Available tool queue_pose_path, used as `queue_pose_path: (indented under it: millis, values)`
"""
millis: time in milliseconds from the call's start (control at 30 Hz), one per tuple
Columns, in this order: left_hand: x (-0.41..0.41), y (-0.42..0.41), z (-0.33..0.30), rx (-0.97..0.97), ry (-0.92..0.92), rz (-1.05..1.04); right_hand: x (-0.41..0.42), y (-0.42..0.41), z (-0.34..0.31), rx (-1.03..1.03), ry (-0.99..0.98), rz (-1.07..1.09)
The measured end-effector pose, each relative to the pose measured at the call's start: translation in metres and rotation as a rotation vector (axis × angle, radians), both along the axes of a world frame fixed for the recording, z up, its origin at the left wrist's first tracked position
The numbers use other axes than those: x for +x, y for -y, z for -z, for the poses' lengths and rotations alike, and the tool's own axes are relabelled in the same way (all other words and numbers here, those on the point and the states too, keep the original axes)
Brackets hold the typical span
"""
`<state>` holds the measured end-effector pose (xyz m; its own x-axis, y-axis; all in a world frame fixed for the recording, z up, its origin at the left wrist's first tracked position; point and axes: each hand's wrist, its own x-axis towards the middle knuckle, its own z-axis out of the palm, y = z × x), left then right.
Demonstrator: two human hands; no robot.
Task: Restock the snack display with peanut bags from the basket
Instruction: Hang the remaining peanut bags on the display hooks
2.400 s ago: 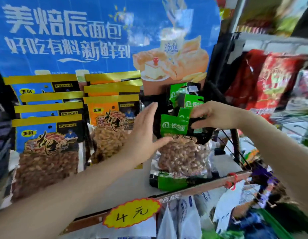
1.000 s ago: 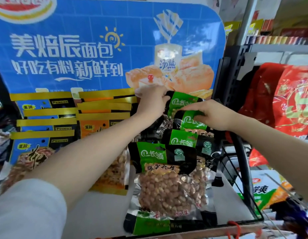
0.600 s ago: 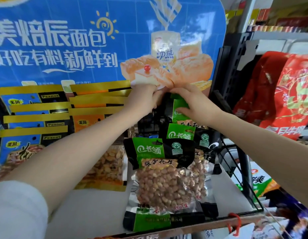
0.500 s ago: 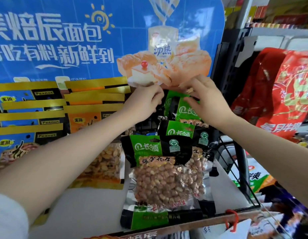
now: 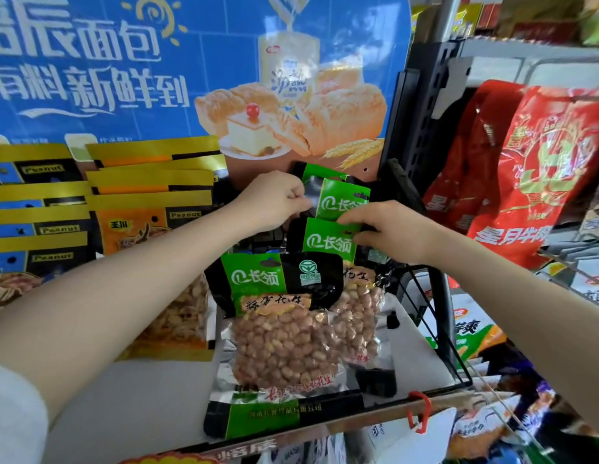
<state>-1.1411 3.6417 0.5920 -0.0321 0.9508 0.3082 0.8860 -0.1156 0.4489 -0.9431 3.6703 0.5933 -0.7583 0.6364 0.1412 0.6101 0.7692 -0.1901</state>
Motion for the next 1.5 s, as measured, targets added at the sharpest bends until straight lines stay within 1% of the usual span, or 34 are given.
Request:
queue_pose_path:
  millis: [67, 133, 200, 267, 333, 367, 433, 500, 533, 600, 667, 700, 733, 767, 867, 900, 933, 1000, 1033, 1133, 1200, 1267, 1333, 1367, 1400, 1433, 1467, 1500]
  values:
    - [-0.009, 0.007, 0.0, -0.008, -0.061, -0.025, 0.001, -0.005, -0.01, 0.038, -0.066, 0.014]
    - [-0.017, 0.014, 0.0, -0.033, -0.091, -0.041, -0.002, -0.01, -0.014, 0.083, -0.088, 0.027]
    - [-0.018, 0.02, -0.003, -0.048, -0.135, -0.052, -0.01, -0.011, -0.014, 0.126, -0.038, 0.022]
    - [-0.017, 0.019, -0.007, -0.054, -0.143, -0.044, -0.017, -0.011, -0.012, 0.157, 0.02, 0.005]
    - [-0.014, 0.017, -0.007, -0.073, -0.094, -0.04, -0.017, -0.007, -0.011, 0.173, 0.019, -0.003]
    - [-0.012, 0.016, -0.005, -0.085, -0.048, -0.037, -0.015, -0.003, -0.011, 0.186, -0.015, -0.014]
    - [-0.009, 0.021, -0.001, -0.091, 0.053, -0.031, -0.014, 0.01, -0.012, 0.215, -0.145, -0.053]
    - [-0.009, 0.032, 0.002, -0.101, 0.123, -0.02, -0.017, 0.029, -0.013, 0.162, -0.269, -0.115]
    - [-0.01, 0.039, 0.004, -0.122, 0.155, -0.009, -0.02, 0.038, -0.012, 0.086, -0.262, -0.133]
    - [-0.015, 0.056, 0.005, -0.172, 0.173, -0.005, -0.03, 0.05, -0.004, -0.058, -0.101, -0.135]
    - [-0.021, 0.075, 0.006, -0.218, 0.131, -0.041, -0.037, 0.055, 0.009, -0.09, 0.045, -0.178]
    - [-0.023, 0.085, 0.008, -0.25, 0.145, -0.059, -0.038, 0.056, 0.013, -0.106, 0.042, -0.192]
    - [-0.025, 0.095, 0.01, -0.286, 0.194, -0.065, -0.037, 0.054, 0.014, -0.139, 0.007, -0.193]
    - [-0.025, 0.105, 0.013, -0.309, 0.299, -0.053, -0.034, 0.051, 0.012, -0.186, -0.035, -0.189]
    - [-0.022, 0.125, 0.027, -0.313, 0.754, 0.037, -0.016, 0.042, -0.01, -0.32, -0.134, -0.208]
    - [-0.019, 0.129, 0.032, -0.34, 0.815, 0.055, -0.009, 0.039, -0.018, -0.347, -0.149, -0.217]
    - [-0.013, 0.131, 0.037, -0.387, 0.802, 0.08, -0.002, 0.036, -0.026, -0.36, -0.165, -0.224]
    - [0.005, 0.133, 0.046, -0.466, 0.699, 0.151, 0.008, 0.028, -0.034, -0.336, -0.184, -0.198]
    - [0.015, 0.132, 0.05, -0.47, 0.641, 0.169, 0.01, 0.026, -0.036, -0.302, -0.153, -0.176]
    - [0.036, 0.123, 0.057, -0.351, 0.485, 0.144, 0.016, 0.02, -0.025, -0.145, 0.049, -0.1]
    - [0.043, 0.115, 0.057, -0.296, 0.394, 0.154, 0.022, 0.022, -0.022, -0.09, 0.159, -0.018]
    - [0.046, 0.111, 0.052, -0.311, 0.316, 0.161, 0.024, 0.024, -0.025, -0.098, 0.295, 0.056]
    - [0.047, 0.11, 0.047, -0.372, 0.275, 0.182, 0.022, 0.027, -0.032, -0.127, 0.445, 0.071]
    - [0.047, 0.111, 0.047, -0.411, 0.258, 0.206, 0.02, 0.03, -0.036, -0.175, 0.496, 0.06]
    - [0.046, 0.113, 0.047, -0.46, 0.244, 0.223, 0.017, 0.033, -0.04, -0.246, 0.511, 0.058]
    - [0.045, 0.114, 0.049, -0.502, 0.24, 0.226, 0.013, 0.035, -0.043, -0.318, 0.471, 0.061]
    - [0.044, 0.116, 0.05, -0.522, 0.249, 0.203, 0.01, 0.037, -0.046, -0.363, 0.372, 0.063]
    - [0.043, 0.117, 0.051, -0.502, 0.288, 0.163, 0.004, 0.034, -0.048, -0.374, 0.231, 0.067]
